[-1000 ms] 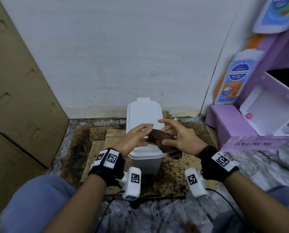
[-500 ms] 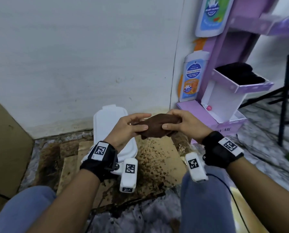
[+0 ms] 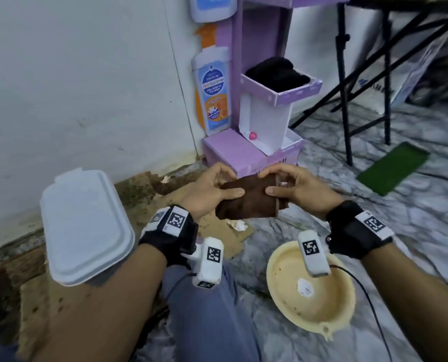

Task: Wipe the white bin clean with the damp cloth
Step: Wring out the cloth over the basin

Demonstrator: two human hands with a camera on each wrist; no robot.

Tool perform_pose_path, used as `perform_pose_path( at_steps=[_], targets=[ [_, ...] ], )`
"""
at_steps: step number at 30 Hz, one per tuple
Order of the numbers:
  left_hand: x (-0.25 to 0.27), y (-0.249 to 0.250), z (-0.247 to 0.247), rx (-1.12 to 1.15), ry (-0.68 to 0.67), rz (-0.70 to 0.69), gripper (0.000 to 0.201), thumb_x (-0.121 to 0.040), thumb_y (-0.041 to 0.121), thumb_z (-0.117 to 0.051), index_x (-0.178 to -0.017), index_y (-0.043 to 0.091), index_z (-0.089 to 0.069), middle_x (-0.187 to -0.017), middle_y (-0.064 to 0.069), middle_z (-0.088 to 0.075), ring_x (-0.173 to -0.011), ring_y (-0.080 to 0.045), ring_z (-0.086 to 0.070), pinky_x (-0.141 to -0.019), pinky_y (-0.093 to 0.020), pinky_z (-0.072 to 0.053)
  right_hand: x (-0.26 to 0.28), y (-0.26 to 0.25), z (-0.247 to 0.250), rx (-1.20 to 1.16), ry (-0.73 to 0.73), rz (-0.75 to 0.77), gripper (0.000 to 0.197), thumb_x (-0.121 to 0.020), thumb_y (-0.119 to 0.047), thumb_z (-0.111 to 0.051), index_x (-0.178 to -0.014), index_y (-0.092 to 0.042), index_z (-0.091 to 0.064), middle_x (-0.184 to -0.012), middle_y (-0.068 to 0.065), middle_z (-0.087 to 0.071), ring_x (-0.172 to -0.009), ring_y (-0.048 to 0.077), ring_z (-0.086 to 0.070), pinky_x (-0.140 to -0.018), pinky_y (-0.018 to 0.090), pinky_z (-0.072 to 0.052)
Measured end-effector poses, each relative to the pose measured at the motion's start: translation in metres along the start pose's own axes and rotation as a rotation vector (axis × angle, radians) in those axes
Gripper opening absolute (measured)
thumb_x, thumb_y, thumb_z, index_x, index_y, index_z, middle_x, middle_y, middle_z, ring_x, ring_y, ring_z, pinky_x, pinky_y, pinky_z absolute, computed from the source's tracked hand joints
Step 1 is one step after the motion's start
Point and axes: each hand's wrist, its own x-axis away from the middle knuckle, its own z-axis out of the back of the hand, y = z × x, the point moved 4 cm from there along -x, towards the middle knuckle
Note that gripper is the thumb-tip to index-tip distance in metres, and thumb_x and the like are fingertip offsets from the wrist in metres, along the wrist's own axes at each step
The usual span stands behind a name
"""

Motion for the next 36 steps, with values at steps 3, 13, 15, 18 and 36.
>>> perform_pose_path(
  at_steps=[3,13,15,18,36],
  targets=[
    [-0.021,-0.022,-0.046,-0.077,-0.114,0.030,0.028,-0.081,0.005,-0.076,-0.096,0.016,-0.055,-0.085,-0.008,-0.062,-0.077,-0.012,-0.062,-0.064,-0.017,-0.046,0.026,0.044,0.026,0.011,0.075,-0.118,0.016,-0.086,-0.002,-0.064,-0.094,-0.014,-0.072,-0.081,-0.003,-0.064,-0.067,0.003,-0.058,-0.059,0.013,-0.044],
    [-0.070,-0.152,-0.175,-0.198,-0.322,0.171,0.023,-0.081,0.003,-0.075,-0.082,0.024,-0.066,-0.096,0.005,-0.066,-0.099,-0.015,-0.063,-0.075,-0.018,-0.049,0.104,0.212,0.057,-0.006,0.302,-0.491,0.024,-0.081,0.000,-0.070,-0.099,-0.015,-0.073,-0.093,-0.001,-0.066,-0.069,0.010,-0.062,-0.054,0.016,-0.045],
    [-0.077,-0.175,-0.196,-0.180,-0.338,0.192,0.021,-0.082,0.002,-0.073,-0.089,0.021,-0.069,-0.096,0.007,-0.065,-0.091,-0.006,-0.061,-0.069,-0.010,-0.047,0.114,0.243,0.060,0.004,0.346,-0.541,0.027,-0.079,-0.002,-0.073,-0.095,-0.024,-0.073,-0.103,0.000,-0.068,-0.082,0.018,-0.065,-0.059,0.018,-0.049],
    [-0.088,-0.211,-0.222,-0.185,-0.358,0.235,0.029,-0.080,0.001,-0.075,-0.094,0.026,-0.070,-0.104,0.004,-0.067,-0.099,-0.014,-0.063,-0.081,-0.024,-0.054,0.127,0.283,0.063,0.045,0.421,-0.645,0.028,-0.077,-0.006,-0.076,-0.093,-0.029,-0.072,-0.104,-0.001,-0.067,-0.085,0.023,-0.066,-0.063,0.027,-0.054],
    [-0.123,-0.372,-0.299,-0.620,-0.682,0.383,0.065,-0.082,-0.004,-0.066,-0.142,0.015,-0.048,-0.146,-0.005,-0.041,-0.132,-0.022,-0.045,-0.112,-0.035,-0.037,0.134,0.438,0.040,0.096,0.357,-1.122,0.046,-0.085,-0.008,-0.067,-0.128,-0.024,-0.058,-0.137,0.004,-0.050,-0.120,0.023,-0.051,-0.083,0.021,-0.042]
  ],
)
